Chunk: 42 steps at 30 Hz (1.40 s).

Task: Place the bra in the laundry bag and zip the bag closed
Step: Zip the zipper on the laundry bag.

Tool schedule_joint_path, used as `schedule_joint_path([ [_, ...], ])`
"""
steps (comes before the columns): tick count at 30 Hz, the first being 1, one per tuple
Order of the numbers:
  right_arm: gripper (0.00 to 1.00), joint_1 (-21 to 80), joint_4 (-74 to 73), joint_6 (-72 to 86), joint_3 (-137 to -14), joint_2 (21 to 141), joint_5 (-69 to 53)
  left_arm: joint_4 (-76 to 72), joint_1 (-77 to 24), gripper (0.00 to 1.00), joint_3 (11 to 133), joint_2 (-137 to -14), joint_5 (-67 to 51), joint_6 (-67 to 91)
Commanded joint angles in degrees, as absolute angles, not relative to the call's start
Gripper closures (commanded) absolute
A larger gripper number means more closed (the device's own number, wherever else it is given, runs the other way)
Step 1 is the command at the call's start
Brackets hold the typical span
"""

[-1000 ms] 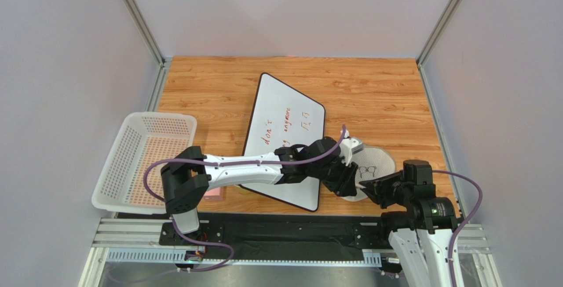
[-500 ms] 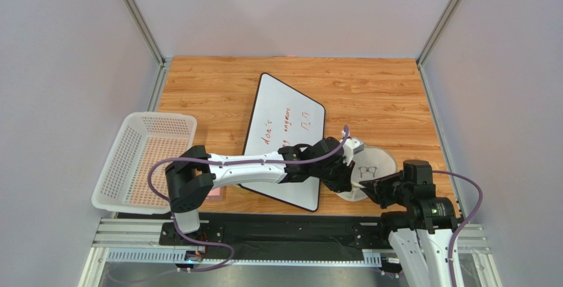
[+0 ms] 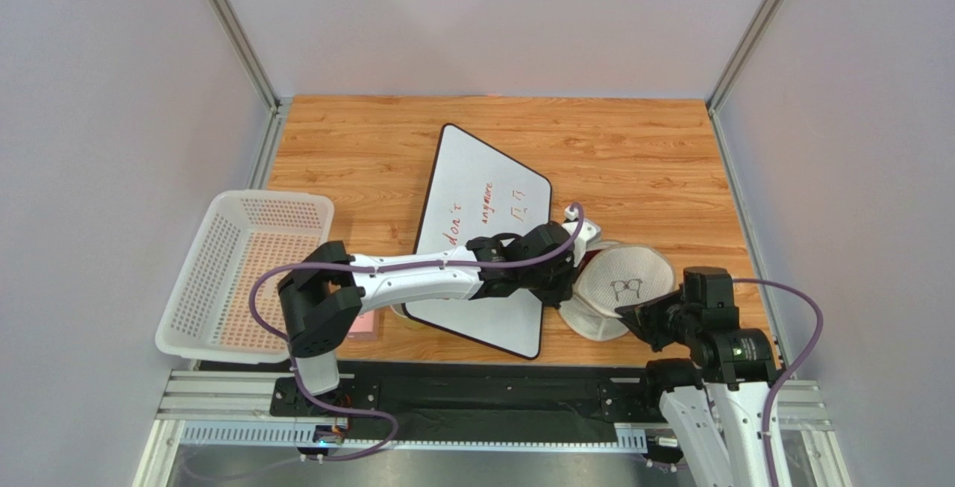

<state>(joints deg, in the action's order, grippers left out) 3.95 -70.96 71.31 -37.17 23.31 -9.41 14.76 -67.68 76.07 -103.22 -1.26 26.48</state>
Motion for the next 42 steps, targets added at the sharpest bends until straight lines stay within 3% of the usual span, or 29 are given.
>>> schedule_joint_path([
  [1, 1.0, 4.2, -69.9, 57.1, -43.0, 27.4, -0.2, 15.2, -65.4, 1.0, 74.8, -100.2, -3.3, 17.9],
  [5, 1.0, 4.1, -63.7, 47.1, -46.6, 37.2, -0.1, 9.4, -65.4, 1.0, 73.9, -99.6, -15.7, 18.4],
  [9, 0.98, 3.8, -59.3, 37.2, -54.2, 48.3, -1.1, 4.9, -65.7, 1.0, 75.7, -100.9, -20.6, 22.1],
  [11, 0.82, 3.4, -59.9, 31.1, -60.2, 54.7, -1.4, 3.3, -65.8, 1.0, 77.4, -102.5, -21.9, 24.2],
  [12, 0.62, 3.3, -61.3, 29.6, -61.9, 56.4, -2.0, 2.5, -65.8, 1.0, 77.9, -103.1, -22.1, 25.0],
  [15, 0.34, 3.3, -67.3, 27.7, -65.5, 59.9, -2.5, 0.4, -65.8, 1.0, 79.3, -104.9, -21.8, 27.8],
  [22, 0.12, 3.2, -72.6, 36.2, -58.9, 46.9, -1.3, -3.9, -65.7, 1.0, 80.5, -106.6, -21.6, 30.7],
  [26, 0.12, 3.3, -71.9, 41.0, -56.3, 41.2, -5.5, -4.2, -65.7, 1.0, 80.2, -107.1, -23.1, 30.8],
  [31, 0.37, 3.2, -67.6, 45.5, -51.2, 41.4, -12.1, -4.3, -65.8, 1.0, 80.7, -107.6, -24.2, 31.6],
  [36, 0.47, 3.3, -64.3, 49.1, -47.4, 39.7, -10.1, -4.7, -65.9, 1.0, 80.7, -107.3, -24.8, 31.6],
  [38, 0.55, 3.2, -63.1, 49.4, -46.8, 39.5, -9.0, -4.6, -66.0, 1.0, 80.8, -107.4, -25.0, 31.4],
  [39, 0.66, 3.3, -63.4, 48.9, -46.8, 39.8, -7.6, -4.2, -66.1, 1.0, 80.7, -107.4, -24.7, 31.2],
  [41, 0.73, 3.2, -64.7, 48.0, -47.4, 40.5, -6.2, -3.0, -66.1, 1.0, 79.9, -107.1, -22.9, 31.0],
  [42, 0.81, 3.3, -65.0, 47.3, -47.8, 40.6, -4.6, -2.4, -66.0, 1.0, 79.7, -106.9, -22.3, 30.9],
])
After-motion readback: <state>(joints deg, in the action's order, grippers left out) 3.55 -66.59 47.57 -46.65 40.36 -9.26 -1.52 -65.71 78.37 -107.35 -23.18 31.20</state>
